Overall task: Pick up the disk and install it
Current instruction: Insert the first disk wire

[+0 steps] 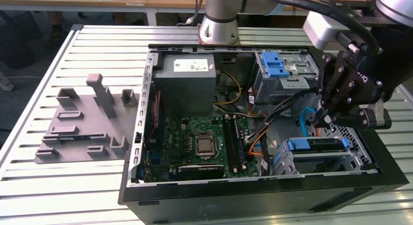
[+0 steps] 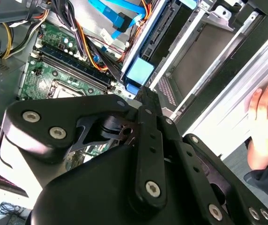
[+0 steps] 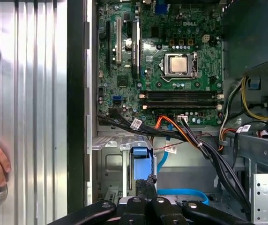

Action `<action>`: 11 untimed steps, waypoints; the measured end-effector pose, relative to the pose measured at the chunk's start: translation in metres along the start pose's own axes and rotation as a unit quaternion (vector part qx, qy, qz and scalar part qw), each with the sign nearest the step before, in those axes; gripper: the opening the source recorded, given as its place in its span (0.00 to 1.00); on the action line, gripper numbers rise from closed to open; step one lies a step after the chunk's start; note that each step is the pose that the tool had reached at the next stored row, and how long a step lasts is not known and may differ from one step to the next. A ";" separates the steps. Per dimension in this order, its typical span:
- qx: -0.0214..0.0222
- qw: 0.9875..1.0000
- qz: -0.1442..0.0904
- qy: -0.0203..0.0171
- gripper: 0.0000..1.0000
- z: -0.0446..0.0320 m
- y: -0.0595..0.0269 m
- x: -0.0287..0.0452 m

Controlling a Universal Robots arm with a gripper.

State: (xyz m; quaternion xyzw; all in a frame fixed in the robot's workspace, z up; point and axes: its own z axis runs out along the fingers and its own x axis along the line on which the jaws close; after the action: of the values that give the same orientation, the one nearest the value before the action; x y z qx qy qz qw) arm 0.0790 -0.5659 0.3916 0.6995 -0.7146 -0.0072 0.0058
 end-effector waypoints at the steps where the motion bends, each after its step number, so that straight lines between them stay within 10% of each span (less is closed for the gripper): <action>1: 0.000 1.000 0.000 0.000 0.11 0.0005 0.0000 0.0000; 11: 0.000 1.000 0.000 0.000 0.11 0.0019 -0.0057 -0.0027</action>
State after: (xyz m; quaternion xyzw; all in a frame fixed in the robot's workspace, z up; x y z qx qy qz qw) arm 0.0847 -0.5633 0.3897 0.6996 -0.7145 -0.0072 0.0057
